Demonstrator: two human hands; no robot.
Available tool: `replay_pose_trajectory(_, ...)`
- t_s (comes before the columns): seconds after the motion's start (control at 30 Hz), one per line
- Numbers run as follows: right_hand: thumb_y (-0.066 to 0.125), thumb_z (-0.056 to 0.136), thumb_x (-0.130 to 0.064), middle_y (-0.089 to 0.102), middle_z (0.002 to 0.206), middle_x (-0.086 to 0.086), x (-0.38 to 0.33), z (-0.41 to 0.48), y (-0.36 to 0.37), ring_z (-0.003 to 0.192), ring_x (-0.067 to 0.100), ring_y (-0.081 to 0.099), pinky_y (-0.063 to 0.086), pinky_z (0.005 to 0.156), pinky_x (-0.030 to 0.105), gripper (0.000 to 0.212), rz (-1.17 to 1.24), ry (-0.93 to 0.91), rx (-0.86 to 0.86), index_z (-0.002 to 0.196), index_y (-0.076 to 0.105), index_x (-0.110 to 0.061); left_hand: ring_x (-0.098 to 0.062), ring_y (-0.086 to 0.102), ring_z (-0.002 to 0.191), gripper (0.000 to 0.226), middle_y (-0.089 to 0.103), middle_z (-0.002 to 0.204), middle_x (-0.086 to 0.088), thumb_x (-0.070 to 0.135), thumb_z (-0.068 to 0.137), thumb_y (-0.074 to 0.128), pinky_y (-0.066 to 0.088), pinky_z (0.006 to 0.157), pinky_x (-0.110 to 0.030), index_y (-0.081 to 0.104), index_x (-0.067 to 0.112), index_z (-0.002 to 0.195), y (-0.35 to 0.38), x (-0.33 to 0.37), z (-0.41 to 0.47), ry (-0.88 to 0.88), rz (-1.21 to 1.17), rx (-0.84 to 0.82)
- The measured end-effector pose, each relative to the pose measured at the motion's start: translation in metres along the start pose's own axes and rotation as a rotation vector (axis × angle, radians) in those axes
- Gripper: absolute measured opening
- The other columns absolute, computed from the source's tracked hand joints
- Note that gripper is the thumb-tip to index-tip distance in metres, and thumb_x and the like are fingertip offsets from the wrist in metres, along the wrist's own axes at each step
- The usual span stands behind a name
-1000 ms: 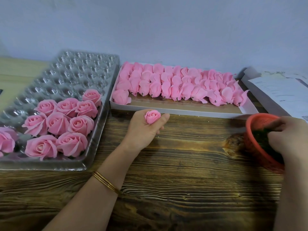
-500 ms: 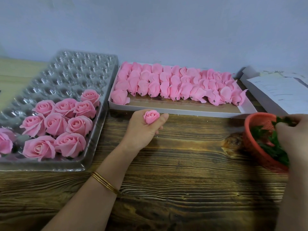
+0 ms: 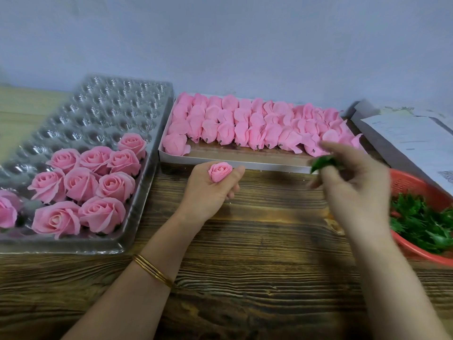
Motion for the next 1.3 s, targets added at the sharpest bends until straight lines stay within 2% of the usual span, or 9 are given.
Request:
replay_pose_trajectory(0.07, 0.053, 0.083, 0.006, 0.071, 0.068, -0.011, 0.005, -0.007, 0.028, 0.047, 0.004, 0.056, 0.045, 0.053, 0.019, 0.051, 0.025, 0.075, -0.170, 0.091, 0.070, -0.040, 0.000, 0.059, 0.055, 0.025, 0.065, 0.057, 0.009, 0.027, 0.093, 0.066, 0.049, 0.057, -0.012, 0.066, 0.015, 0.070, -0.001, 0.001, 0.000, 0.005, -0.019, 0.018)
replay_pose_trajectory(0.2, 0.049, 0.089, 0.011, 0.067, 0.067, -0.002, 0.018, -0.022, 0.067, 0.043, 0.003, 0.051, 0.039, 0.045, 0.013, 0.045, 0.182, 0.285, -0.346, 0.087, 0.072, -0.027, -0.003, 0.060, 0.054, 0.028, 0.065, 0.056, 0.005, 0.027, 0.094, 0.065, 0.050, 0.056, -0.015, 0.067, 0.009, 0.072, -0.006, 0.003, 0.000, 0.020, -0.077, 0.074)
replay_pose_trajectory(0.37, 0.049, 0.097, -0.001, 0.066, 0.075, 0.009, 0.026, -0.029, 0.086, 0.053, 0.014, 0.059, 0.045, 0.049, 0.020, 0.022, 0.557, 0.596, -0.381, 0.100, 0.069, -0.007, -0.006, 0.062, 0.058, 0.027, 0.067, 0.061, 0.003, 0.027, 0.094, 0.066, 0.051, 0.058, -0.016, 0.067, 0.011, 0.072, -0.010, 0.002, 0.002, -0.001, -0.179, 0.136)
replay_pose_trajectory(0.57, 0.046, 0.099, -0.007, 0.070, 0.082, 0.026, 0.028, -0.036, 0.093, 0.065, 0.025, 0.069, 0.058, 0.058, 0.025, 0.026, 0.885, 0.831, -0.389, 0.103, 0.068, 0.006, -0.006, 0.062, 0.068, 0.041, 0.070, 0.069, 0.002, 0.029, 0.097, 0.062, 0.050, 0.067, -0.022, 0.069, 0.028, 0.057, -0.010, 0.001, 0.003, -0.034, -0.286, 0.141)
replay_pose_trajectory(0.77, 0.036, 0.096, 0.006, 0.068, 0.095, 0.034, 0.027, -0.042, 0.099, 0.091, 0.044, 0.071, 0.062, 0.073, 0.033, 0.032, 1.012, 0.878, -0.409, 0.104, 0.066, 0.010, -0.009, 0.063, 0.076, 0.044, 0.071, 0.073, 0.003, 0.032, 0.097, 0.058, 0.049, 0.077, -0.028, 0.067, 0.027, 0.053, -0.010, 0.002, 0.003, -0.075, -0.372, 0.121)
replay_pose_trajectory(1.0, 0.042, 0.098, 0.005, 0.073, 0.099, 0.025, 0.026, -0.044, 0.106, 0.099, 0.036, 0.071, 0.061, 0.082, 0.036, 0.025, 1.055, 0.906, -0.445, 0.116, 0.060, 0.004, -0.009, 0.065, 0.089, 0.037, 0.072, 0.080, 0.004, 0.040, 0.092, 0.058, 0.045, 0.102, -0.042, 0.061, 0.025, 0.058, -0.005, 0.005, 0.001, -0.063, -0.362, 0.040)
replay_pose_trajectory(1.1, 0.047, 0.097, 0.001, 0.072, 0.103, 0.026, 0.024, -0.048, 0.110, 0.101, 0.036, 0.071, 0.061, 0.082, 0.036, 0.017, 1.078, 0.918, -0.466, 0.108, 0.059, 0.003, -0.010, 0.066, 0.091, 0.034, 0.072, 0.083, 0.002, 0.047, 0.082, 0.058, 0.045, 0.100, -0.040, 0.058, 0.019, 0.063, -0.003, 0.008, 0.000, -0.027, -0.367, -0.002)
replay_pose_trajectory(1.23, 0.052, 0.098, -0.005, 0.069, 0.108, 0.029, 0.022, -0.054, 0.114, 0.100, 0.036, 0.071, 0.061, 0.081, 0.036, 0.008, 1.063, 0.933, -0.471, 0.100, 0.058, -0.001, -0.009, 0.064, 0.093, 0.037, 0.071, 0.085, 0.002, 0.045, 0.083, 0.057, 0.049, 0.085, -0.027, 0.055, 0.013, 0.066, 0.000, 0.008, 0.000, -0.001, -0.393, -0.058)
replay_pose_trajectory(1.3, 0.055, 0.097, -0.009, 0.071, 0.106, 0.027, 0.022, -0.057, 0.116, 0.093, 0.033, 0.073, 0.062, 0.075, 0.032, 0.008, 1.026, 0.920, -0.487, 0.099, 0.059, -0.002, -0.011, 0.063, 0.097, 0.036, 0.071, 0.086, 0.003, 0.044, 0.085, 0.057, 0.049, 0.086, -0.027, 0.055, 0.013, 0.066, 0.002, 0.008, 0.000, 0.008, -0.403, -0.077)
Point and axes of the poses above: each hand's wrist, its own z-axis towards the middle knuckle, its own y-axis out of the palm, x = y × z, the point moved 5 cm from there along z, towards the middle knuckle
